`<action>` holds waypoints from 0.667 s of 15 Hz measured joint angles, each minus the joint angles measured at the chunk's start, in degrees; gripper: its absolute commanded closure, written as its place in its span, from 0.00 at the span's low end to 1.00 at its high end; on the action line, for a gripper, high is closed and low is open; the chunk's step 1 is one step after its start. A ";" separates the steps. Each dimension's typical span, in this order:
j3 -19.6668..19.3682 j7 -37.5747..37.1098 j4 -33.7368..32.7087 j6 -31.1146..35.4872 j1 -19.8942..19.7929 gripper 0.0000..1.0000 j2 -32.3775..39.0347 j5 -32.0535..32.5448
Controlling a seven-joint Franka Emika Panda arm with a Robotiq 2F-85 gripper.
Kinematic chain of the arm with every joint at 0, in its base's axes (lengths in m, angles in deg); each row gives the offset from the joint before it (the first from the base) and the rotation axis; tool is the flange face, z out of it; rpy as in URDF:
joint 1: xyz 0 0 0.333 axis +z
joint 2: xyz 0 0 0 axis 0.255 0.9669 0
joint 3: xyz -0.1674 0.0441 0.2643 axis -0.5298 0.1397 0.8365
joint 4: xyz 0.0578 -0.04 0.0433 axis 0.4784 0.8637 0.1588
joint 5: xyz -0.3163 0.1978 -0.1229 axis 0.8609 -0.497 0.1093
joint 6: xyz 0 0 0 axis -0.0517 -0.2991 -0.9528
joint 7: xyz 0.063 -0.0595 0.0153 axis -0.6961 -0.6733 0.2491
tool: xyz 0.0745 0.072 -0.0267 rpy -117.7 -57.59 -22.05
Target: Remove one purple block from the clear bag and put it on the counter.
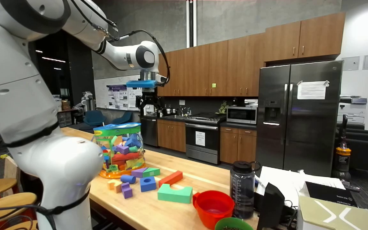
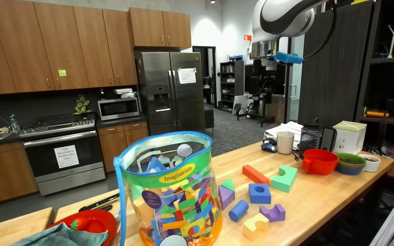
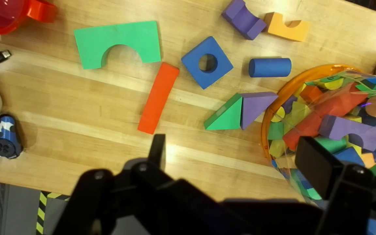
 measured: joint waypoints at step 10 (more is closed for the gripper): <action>3.00 10.95 -15.24 0.07 2.84 0.00 12.72 2.10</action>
